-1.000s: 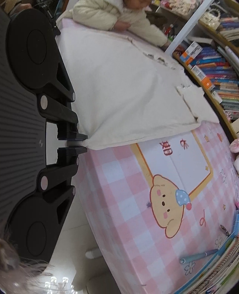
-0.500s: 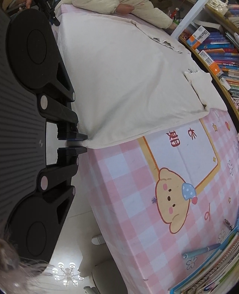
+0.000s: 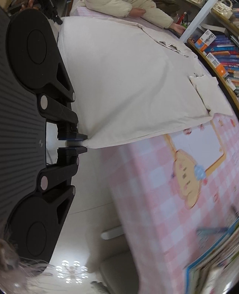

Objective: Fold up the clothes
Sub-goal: 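Grasp the hem with the right gripper while the left gripper grasps the hem too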

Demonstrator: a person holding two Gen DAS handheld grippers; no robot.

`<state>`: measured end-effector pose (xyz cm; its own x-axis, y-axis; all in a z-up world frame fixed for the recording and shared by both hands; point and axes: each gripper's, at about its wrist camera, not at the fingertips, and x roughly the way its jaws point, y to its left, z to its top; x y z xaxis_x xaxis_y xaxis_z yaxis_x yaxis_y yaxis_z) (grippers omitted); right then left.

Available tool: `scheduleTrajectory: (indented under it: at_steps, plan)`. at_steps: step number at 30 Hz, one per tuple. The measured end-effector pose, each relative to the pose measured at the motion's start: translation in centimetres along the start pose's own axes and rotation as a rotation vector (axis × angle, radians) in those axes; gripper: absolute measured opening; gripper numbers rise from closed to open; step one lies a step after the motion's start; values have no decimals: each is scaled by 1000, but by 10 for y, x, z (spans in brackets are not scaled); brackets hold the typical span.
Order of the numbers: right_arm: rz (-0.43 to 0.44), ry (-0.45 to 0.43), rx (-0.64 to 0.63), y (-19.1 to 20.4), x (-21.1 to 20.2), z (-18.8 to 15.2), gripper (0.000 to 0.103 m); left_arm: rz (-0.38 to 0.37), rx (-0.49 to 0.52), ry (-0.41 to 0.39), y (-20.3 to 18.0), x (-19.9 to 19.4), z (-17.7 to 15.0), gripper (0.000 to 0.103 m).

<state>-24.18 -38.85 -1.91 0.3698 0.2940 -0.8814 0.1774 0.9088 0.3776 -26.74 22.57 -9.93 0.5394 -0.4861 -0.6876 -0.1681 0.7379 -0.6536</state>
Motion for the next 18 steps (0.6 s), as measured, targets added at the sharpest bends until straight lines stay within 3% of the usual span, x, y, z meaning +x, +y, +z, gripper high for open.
scheduleTrajectory:
  at_steps: [7,11,15,18]
  plan:
    - [38,97,46,-34,-16,-38,6,60,-48,66,0,-16,-46,6]
    - [62,148,72,-53,-23,-56,6,58,-81,79,-6,-28,-61,6]
    - [160,145,130,-64,-43,-63,6,-66,-107,-57,-33,-59,-45,6]
    - [321,30,198,-66,-70,-51,6,-170,-95,-203,-58,-80,-17,6]
